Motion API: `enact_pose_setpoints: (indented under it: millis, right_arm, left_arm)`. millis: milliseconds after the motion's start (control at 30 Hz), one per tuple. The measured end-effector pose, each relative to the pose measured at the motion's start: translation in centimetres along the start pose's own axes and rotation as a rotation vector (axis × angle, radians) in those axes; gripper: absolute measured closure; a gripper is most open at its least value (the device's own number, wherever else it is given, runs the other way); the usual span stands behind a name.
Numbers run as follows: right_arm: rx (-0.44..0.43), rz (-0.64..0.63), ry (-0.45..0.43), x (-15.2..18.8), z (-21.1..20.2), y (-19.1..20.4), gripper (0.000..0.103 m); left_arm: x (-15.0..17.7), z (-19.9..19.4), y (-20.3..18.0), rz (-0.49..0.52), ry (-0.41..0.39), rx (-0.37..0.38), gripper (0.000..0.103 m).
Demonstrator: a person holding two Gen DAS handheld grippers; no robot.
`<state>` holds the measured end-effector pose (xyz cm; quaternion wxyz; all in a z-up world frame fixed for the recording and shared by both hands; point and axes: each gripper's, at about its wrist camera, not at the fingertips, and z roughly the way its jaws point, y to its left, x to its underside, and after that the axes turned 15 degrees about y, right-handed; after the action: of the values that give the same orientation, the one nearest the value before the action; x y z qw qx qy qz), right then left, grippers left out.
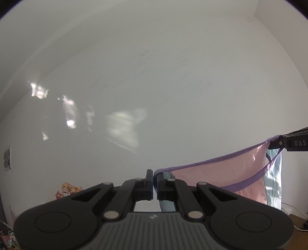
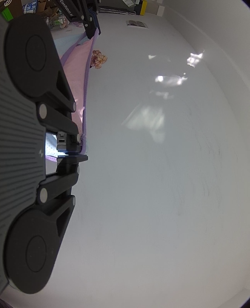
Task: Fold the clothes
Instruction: 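Raise the garment high with both grippers, stretching it between them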
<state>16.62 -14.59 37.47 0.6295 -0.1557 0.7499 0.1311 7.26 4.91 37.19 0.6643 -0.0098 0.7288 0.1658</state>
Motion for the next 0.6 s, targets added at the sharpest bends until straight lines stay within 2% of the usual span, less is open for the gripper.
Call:
enact_pose_setpoints:
  millis: [200, 333, 500, 600]
  right_arm:
    - [-0.024, 0.001, -0.014, 0.1, -0.7, 0.2, 0.102]
    - [-0.032, 0.001, -0.030, -0.9, -0.1, 0.4, 0.101]
    - [-0.035, -0.018, 0.023, -2.1, 4.5, 1.5, 0.101]
    - [-0.036, -0.023, 0.082, -2.4, 9.6, 2.6, 0.101]
  left_arm:
    - [-0.7, -1.1, 0.4, 0.010, -0.018, -0.023, 0.100]
    - [-1.9, -0.3, 1.1, 0.011, -0.017, -0.040, 0.100]
    - [-2.2, 5.3, 2.3, -0.001, 0.100, -0.048, 0.100]
    - [-1.4, 10.1, 3.2, -0.004, 0.142, -0.062, 0.100]
